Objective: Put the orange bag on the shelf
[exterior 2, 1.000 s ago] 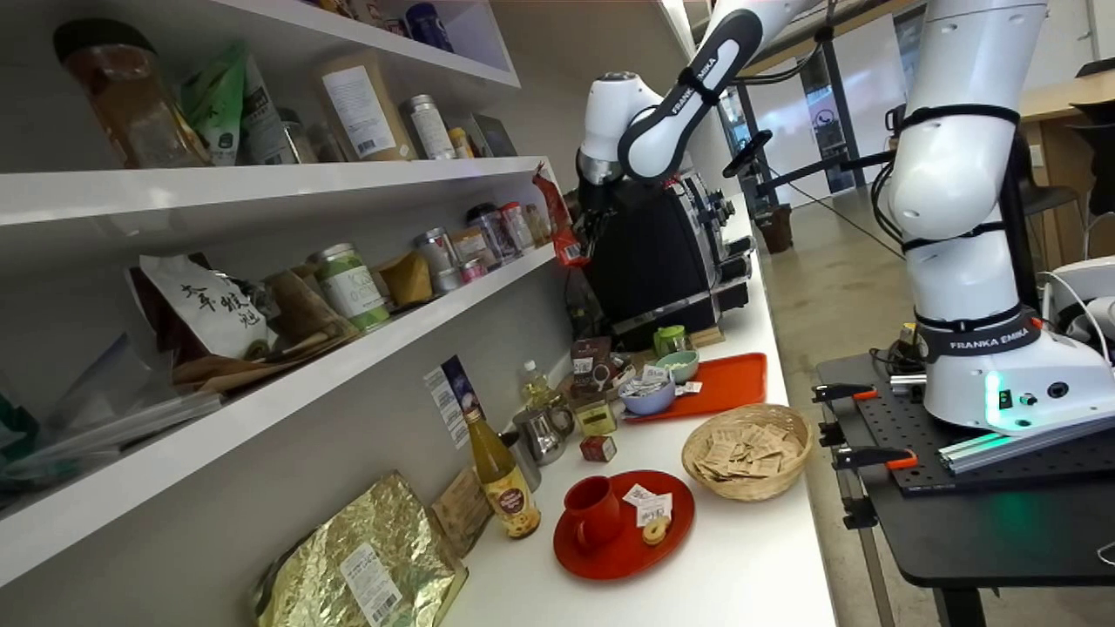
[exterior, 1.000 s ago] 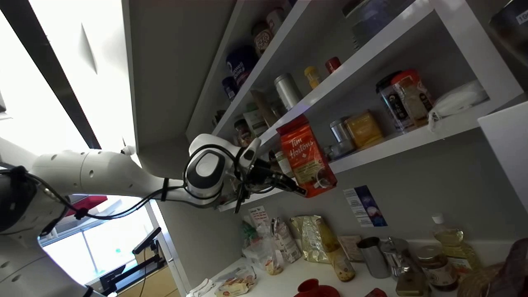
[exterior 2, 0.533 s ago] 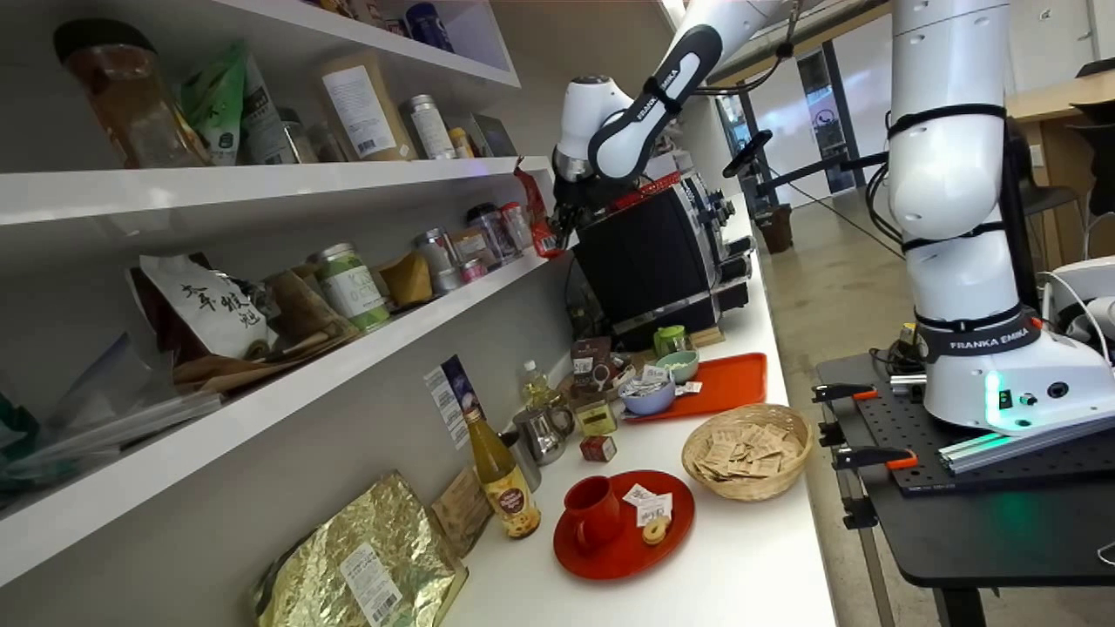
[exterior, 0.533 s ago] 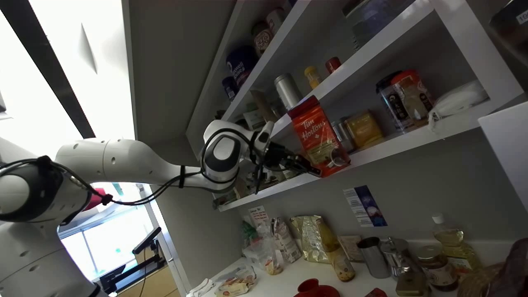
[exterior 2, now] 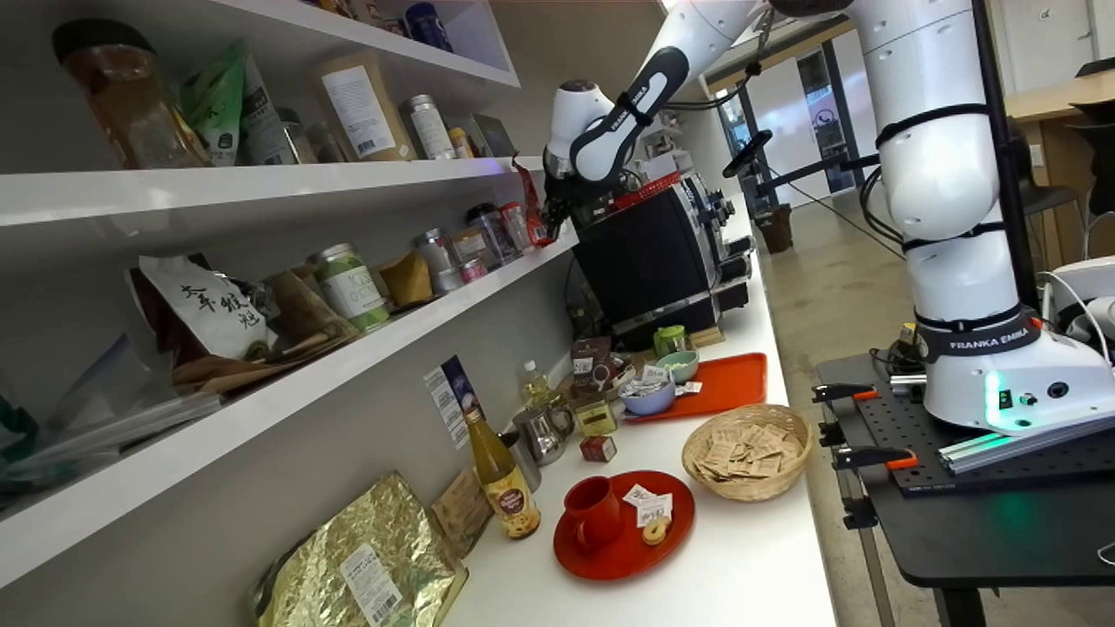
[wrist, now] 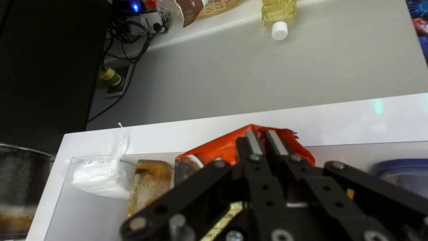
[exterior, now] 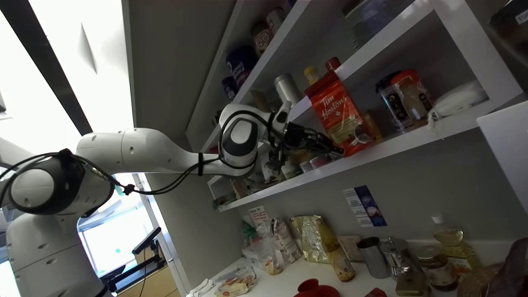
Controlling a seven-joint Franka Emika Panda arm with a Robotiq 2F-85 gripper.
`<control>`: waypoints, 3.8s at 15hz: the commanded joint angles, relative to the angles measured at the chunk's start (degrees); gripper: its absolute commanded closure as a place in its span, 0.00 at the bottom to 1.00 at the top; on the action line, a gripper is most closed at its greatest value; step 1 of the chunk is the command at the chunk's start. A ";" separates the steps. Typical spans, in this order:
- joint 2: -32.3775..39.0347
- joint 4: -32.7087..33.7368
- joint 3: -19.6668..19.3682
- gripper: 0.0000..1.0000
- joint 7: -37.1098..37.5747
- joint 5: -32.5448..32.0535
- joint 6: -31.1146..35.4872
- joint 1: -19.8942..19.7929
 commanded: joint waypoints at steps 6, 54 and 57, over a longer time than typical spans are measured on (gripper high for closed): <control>12.02 10.79 -4.36 0.96 -12.06 15.49 5.59 3.88; -23.89 -16.88 -3.31 0.00 -42.20 48.13 -25.99 13.08; -24.98 -24.22 -1.51 0.00 -41.64 50.34 -22.45 19.73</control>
